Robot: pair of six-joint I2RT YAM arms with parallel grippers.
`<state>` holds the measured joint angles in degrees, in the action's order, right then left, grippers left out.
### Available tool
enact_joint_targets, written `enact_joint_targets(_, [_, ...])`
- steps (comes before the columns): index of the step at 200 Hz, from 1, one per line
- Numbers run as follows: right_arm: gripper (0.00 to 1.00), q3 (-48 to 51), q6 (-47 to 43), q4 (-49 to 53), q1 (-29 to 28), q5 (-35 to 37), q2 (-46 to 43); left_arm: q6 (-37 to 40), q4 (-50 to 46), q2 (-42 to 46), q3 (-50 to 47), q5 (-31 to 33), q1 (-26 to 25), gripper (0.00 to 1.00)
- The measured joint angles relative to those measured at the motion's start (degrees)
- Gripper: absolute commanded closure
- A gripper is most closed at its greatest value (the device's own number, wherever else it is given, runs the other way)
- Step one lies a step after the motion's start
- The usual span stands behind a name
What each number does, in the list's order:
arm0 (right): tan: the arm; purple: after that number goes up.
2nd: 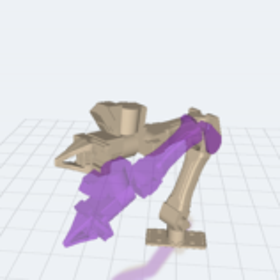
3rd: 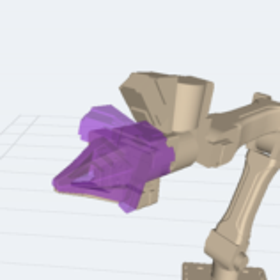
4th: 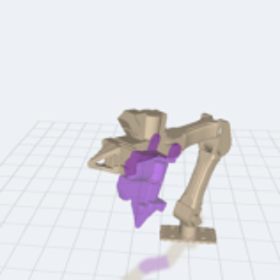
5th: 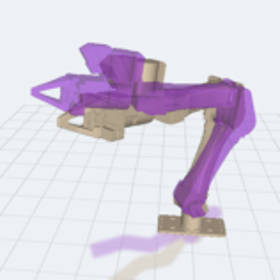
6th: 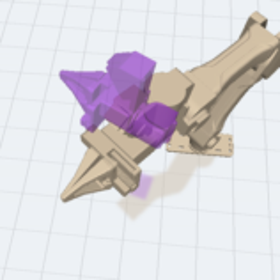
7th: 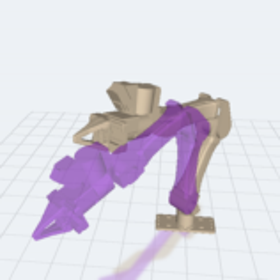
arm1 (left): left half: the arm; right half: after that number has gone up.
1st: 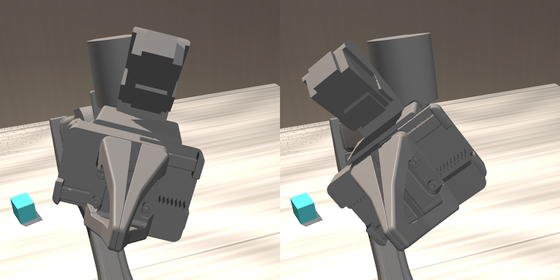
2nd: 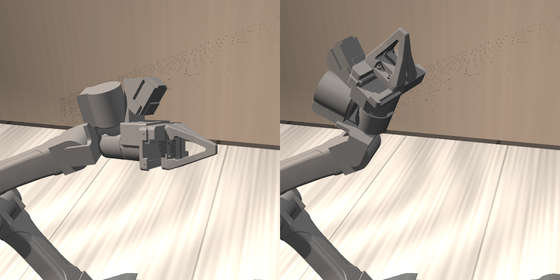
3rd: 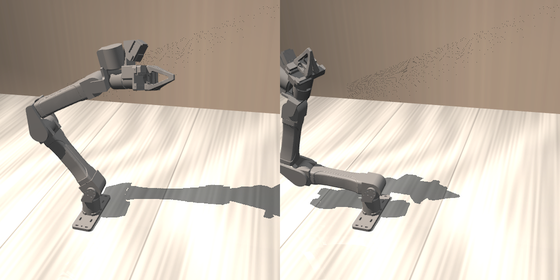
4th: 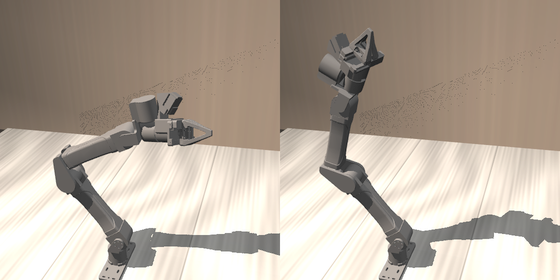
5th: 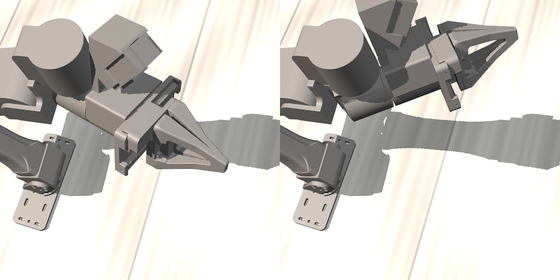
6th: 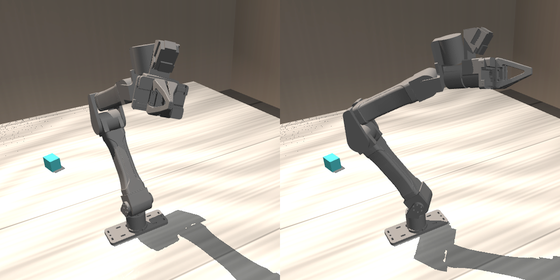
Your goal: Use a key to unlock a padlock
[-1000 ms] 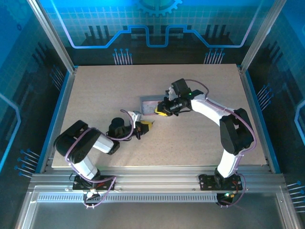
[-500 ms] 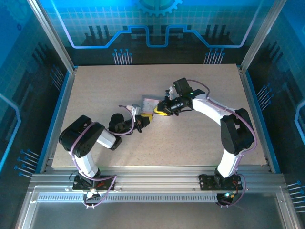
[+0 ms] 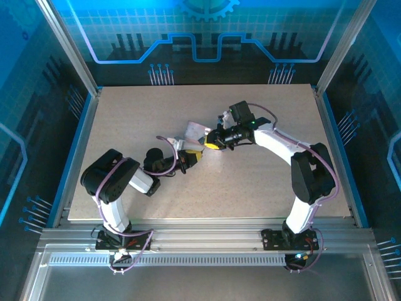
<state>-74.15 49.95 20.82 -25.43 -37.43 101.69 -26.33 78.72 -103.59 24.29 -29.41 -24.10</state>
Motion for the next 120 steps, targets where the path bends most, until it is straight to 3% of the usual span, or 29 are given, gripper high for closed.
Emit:
enact_joint_targets(74, [0.98, 0.66, -1.75, -1.79, 0.46, 0.11, -1.2, -2.27, 0.04, -0.02, -0.46, -1.7, 2.47, 1.0])
enact_joint_targets(120, [0.94, -2.75, -8.63, 5.38, -3.91, 13.11, -2.05, -2.25, 0.0, 1.88, -6.47, -0.07, 4.31, 1.0])
